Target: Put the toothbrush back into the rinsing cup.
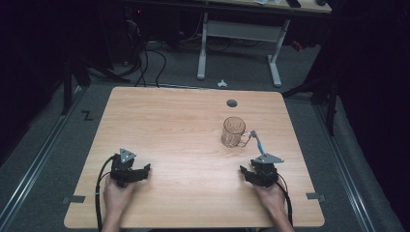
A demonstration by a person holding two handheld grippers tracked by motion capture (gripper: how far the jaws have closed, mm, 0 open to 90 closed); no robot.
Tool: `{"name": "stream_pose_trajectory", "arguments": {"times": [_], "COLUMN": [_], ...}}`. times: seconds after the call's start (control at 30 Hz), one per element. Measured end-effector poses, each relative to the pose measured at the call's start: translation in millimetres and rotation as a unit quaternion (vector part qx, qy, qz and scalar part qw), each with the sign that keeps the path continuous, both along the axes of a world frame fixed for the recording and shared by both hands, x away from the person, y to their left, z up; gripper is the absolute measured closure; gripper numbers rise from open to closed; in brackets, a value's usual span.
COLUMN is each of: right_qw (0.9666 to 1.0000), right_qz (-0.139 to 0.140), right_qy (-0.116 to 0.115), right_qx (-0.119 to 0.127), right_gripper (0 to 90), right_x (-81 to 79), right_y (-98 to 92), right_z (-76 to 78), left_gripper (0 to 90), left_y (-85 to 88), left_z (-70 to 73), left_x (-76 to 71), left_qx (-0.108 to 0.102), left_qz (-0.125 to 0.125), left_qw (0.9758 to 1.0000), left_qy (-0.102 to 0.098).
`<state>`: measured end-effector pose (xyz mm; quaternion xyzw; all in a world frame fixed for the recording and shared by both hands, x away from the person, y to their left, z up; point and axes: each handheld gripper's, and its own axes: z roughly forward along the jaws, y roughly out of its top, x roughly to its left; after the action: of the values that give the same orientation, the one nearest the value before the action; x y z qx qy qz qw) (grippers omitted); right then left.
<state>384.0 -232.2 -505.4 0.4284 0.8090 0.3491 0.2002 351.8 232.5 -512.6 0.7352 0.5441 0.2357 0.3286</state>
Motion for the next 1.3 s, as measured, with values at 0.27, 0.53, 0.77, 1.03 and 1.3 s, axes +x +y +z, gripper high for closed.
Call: {"name": "stream_pose_trajectory", "arguments": {"times": [0.27,0.53,0.77,1.03,1.3], "right_qw": [1.0000,1.0000,1.0000,1.0000,0.9999], "right_qz": [0.001,-0.001,-0.005,-0.004,-0.005], "right_qy": [0.000,-0.002,-0.003,-0.006,-0.015], "right_qx": [0.000,0.000,0.000,-0.002,0.001], "right_gripper": [45.4,48.7,51.7,53.4,53.4], "right_x": [-0.1,-0.3,-1.7,-5.0,-11.0], "right_y": [0.0,-0.1,0.4,-0.7,-5.1], "right_z": [0.0,0.1,0.3,4.3,9.8], "left_gripper": [18.6,18.6,18.6,18.6,18.6], "left_y": [0.2,0.2,0.3,0.3,0.3], "left_z": [0.1,0.1,0.2,0.2,0.2], "left_x": [0.0,0.0,0.0,0.0,0.0], "left_qx": [0.001,0.001,0.002,0.001,0.001], "left_qz": [-0.001,-0.001,-0.002,-0.002,-0.002], "left_qw": [1.0000,1.0000,1.0000,1.0000,1.0000], "left_qy": [0.001,0.001,0.001,0.001,0.001]}}
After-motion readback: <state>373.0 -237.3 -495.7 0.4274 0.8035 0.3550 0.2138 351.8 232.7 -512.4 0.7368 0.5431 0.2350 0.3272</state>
